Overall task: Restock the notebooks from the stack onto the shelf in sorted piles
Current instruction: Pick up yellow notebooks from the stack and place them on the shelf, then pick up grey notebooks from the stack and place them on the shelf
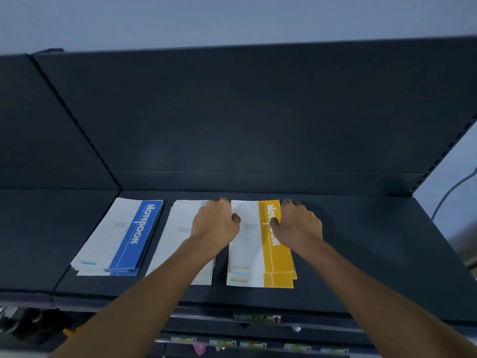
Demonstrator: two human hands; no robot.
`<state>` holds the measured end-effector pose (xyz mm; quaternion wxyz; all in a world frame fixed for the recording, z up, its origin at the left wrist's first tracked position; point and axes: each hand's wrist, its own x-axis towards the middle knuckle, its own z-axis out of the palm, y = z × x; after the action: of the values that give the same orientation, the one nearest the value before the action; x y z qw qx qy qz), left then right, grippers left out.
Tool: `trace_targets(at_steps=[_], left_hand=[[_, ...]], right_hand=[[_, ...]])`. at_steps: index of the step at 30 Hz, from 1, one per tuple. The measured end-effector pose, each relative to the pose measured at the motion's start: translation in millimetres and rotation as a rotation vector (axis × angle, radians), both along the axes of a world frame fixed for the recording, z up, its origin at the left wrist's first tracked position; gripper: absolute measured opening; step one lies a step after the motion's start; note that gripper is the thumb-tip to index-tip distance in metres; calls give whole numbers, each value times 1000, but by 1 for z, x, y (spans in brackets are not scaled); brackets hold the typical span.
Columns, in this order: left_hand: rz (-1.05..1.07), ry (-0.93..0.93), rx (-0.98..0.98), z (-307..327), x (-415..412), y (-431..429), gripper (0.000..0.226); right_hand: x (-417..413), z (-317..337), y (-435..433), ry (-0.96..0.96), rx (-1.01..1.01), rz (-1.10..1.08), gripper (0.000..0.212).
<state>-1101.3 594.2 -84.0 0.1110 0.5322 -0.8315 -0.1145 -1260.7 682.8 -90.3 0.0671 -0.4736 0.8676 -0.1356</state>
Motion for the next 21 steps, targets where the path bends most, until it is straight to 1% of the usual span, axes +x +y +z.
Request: trace_targets(at_steps=[4, 7, 10, 12, 14, 17, 21], left_hand=[[41, 90, -33, 7, 24, -3, 23], [81, 88, -73, 14, 49, -6, 28], [152, 132, -44, 26, 83, -12, 26], [201, 166, -47, 35, 112, -16, 22], [252, 184, -44, 42, 145, -19, 25], [358, 202, -32, 49, 199, -25, 31], [474, 188, -84, 52, 283, -30, 28]], right_hand=[[23, 13, -7, -33, -84, 130, 29], [48, 23, -22, -39, -120, 243, 31], [81, 32, -43, -60, -141, 336, 30], [107, 37, -58, -62, -144, 404, 33], [135, 40, -73, -69, -159, 484, 35], [183, 45, -94, -90, -179, 596, 29], [260, 49, -121, -81, -152, 726, 28]])
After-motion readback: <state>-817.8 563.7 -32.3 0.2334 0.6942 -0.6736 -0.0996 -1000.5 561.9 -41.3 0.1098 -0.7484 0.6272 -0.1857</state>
